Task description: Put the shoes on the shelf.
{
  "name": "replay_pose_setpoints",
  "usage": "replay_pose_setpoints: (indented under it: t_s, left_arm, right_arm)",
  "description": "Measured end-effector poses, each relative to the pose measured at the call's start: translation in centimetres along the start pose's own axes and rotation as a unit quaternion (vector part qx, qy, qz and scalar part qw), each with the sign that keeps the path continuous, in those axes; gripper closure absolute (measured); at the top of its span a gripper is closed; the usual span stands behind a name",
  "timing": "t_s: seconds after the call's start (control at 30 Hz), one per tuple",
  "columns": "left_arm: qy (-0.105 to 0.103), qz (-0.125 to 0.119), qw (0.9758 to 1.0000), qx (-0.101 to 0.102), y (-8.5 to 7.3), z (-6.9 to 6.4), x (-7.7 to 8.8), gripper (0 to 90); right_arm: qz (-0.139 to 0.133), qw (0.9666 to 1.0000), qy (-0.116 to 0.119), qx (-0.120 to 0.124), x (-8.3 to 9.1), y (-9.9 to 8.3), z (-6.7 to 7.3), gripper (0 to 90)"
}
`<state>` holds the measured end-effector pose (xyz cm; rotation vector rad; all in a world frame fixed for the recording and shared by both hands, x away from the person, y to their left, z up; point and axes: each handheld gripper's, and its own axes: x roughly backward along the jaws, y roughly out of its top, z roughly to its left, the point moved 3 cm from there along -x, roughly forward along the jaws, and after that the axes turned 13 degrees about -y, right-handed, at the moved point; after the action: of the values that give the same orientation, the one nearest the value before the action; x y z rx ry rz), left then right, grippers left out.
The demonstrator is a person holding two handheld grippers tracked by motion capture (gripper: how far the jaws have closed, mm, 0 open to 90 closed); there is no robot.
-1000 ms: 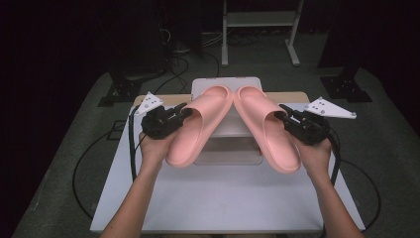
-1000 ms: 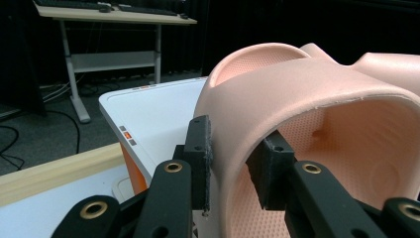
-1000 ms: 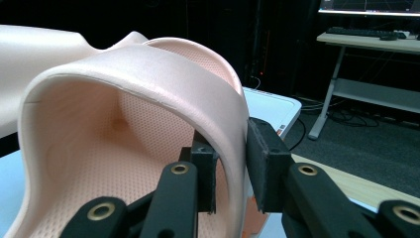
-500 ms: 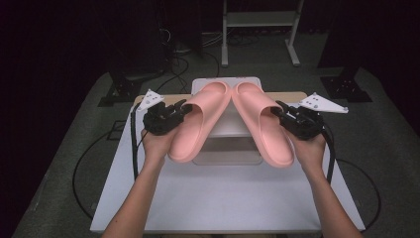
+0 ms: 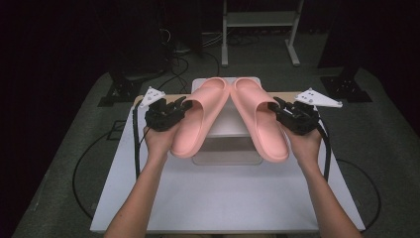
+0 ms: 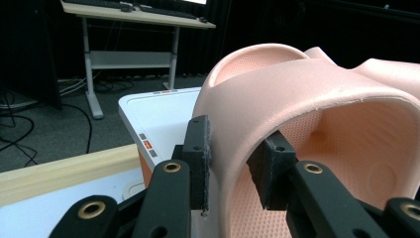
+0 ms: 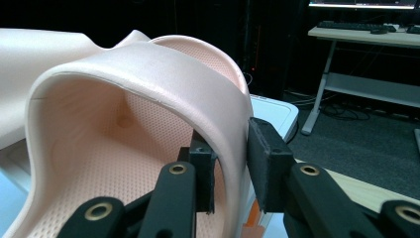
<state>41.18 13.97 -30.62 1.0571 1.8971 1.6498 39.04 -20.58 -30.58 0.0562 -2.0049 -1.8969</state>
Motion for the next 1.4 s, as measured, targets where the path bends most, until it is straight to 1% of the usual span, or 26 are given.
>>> replay_pose_setpoints:
  t_s: [0.33,0.5,0.6,0.63,0.73,0.83,0.9,1.0,1.4]
  left_arm:
    - [0.011,0.000,0.9999,0.002,0.3,0.3,-0.7,70.2]
    - [0.018,0.002,0.9998,0.003,0.6,0.6,-1.1,70.1]
    - [0.018,0.001,0.9998,0.006,0.6,0.7,-1.3,69.9]
    - [0.018,-0.001,0.9998,0.011,0.6,0.8,-1.4,69.9]
    - [0.020,-0.001,0.9997,0.016,0.6,0.9,-1.7,69.5]
    - [0.023,0.002,0.9996,0.017,0.6,1.1,-1.9,69.4]
    - [0.024,0.003,0.9995,0.022,0.6,1.2,-2.1,69.3]
    - [0.025,0.003,0.9995,0.021,0.7,1.3,-2.2,69.1]
    - [0.037,0.004,0.9989,0.031,1.0,1.8,-3.0,66.6]
  right_arm:
    - [0.006,1.0000,-0.007,-0.003,-0.9,0.3,0.0,72.8]
    - [0.009,0.9999,-0.012,-0.001,-1.4,0.6,0.0,72.5]
    - [0.010,0.9999,-0.012,0.000,-1.5,0.6,0.0,72.4]
    - [0.010,0.9999,-0.012,-0.001,-1.7,0.7,0.0,72.3]
    - [0.013,0.9998,-0.013,-0.003,-2.0,0.7,-0.1,72.3]
    - [0.016,0.9998,-0.015,-0.002,-2.3,0.7,-0.1,72.2]
    - [0.018,0.9997,-0.016,-0.001,-2.5,0.7,-0.2,72.0]
    - [0.018,0.9997,-0.017,0.000,-2.7,0.8,-0.2,71.9]
    - [0.027,0.9994,-0.024,0.002,-3.8,1.0,0.1,70.9]
